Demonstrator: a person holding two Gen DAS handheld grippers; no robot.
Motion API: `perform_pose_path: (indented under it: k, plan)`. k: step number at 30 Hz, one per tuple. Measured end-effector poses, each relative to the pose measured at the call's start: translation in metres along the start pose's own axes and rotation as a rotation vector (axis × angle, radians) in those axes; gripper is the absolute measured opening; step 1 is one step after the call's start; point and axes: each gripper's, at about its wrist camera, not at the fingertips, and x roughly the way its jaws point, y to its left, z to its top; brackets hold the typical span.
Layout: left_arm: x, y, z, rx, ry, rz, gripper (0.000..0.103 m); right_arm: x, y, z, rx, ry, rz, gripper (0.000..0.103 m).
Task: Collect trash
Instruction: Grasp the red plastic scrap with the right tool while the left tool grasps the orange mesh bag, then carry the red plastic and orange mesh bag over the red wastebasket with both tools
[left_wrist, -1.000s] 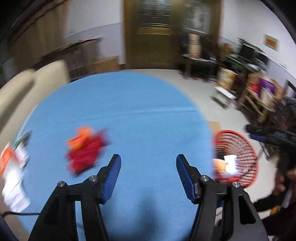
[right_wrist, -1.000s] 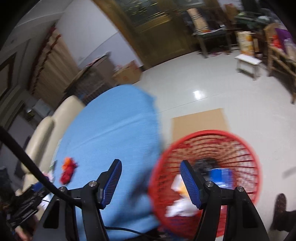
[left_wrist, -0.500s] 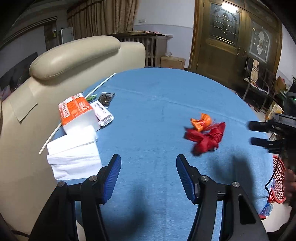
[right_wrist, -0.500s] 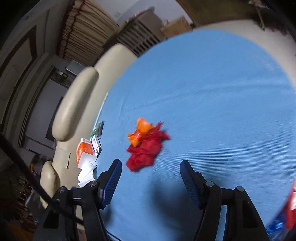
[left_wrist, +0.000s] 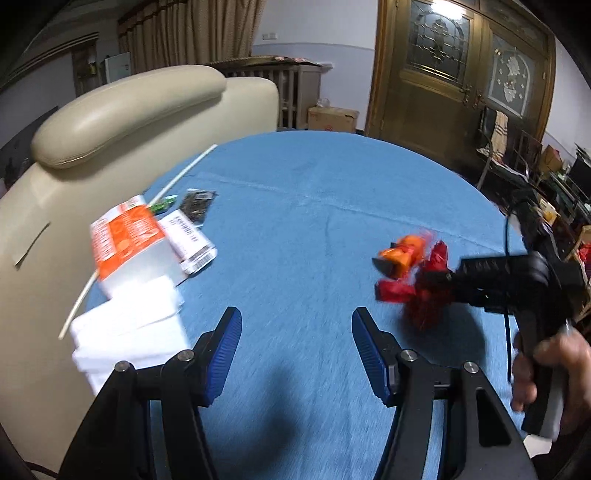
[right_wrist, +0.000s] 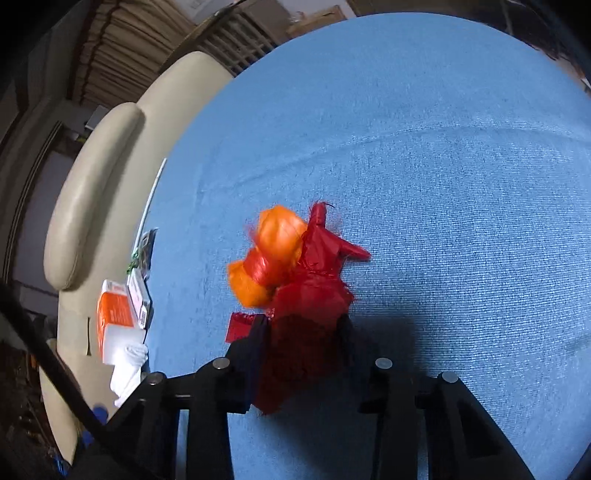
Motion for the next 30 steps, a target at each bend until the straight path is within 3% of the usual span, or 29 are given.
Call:
perform_pose_path:
  k: [10,15,19,25,30]
  plan:
    - [0.089,-0.083,0.050,0.079,0.108,-0.151,0.063,-0.058,-0.062,0.007,-0.043,-0.120,-0.055,0.038]
    - [0.122,-0.118,0.061,0.130,0.133,-0.170,0.063,-0.084,-0.089,0.014,-0.039,-0.163,-0.043,0.038]
    - [0.139,-0.122,0.060,0.111,0.168,-0.193,0.063,-0.091,-0.100,0.016,-0.042,-0.192,-0.032,0.038]
    - [0.145,-0.118,0.058,0.106,0.145,-0.173,0.039,-0.095,-0.099,0.017,-0.080,-0.230,-0.023,0.038]
    - [0.134,-0.121,0.054,0.081,0.128,-0.114,0.033,-0.106,-0.086,0.004,-0.159,-0.276,-0.055,0.038]
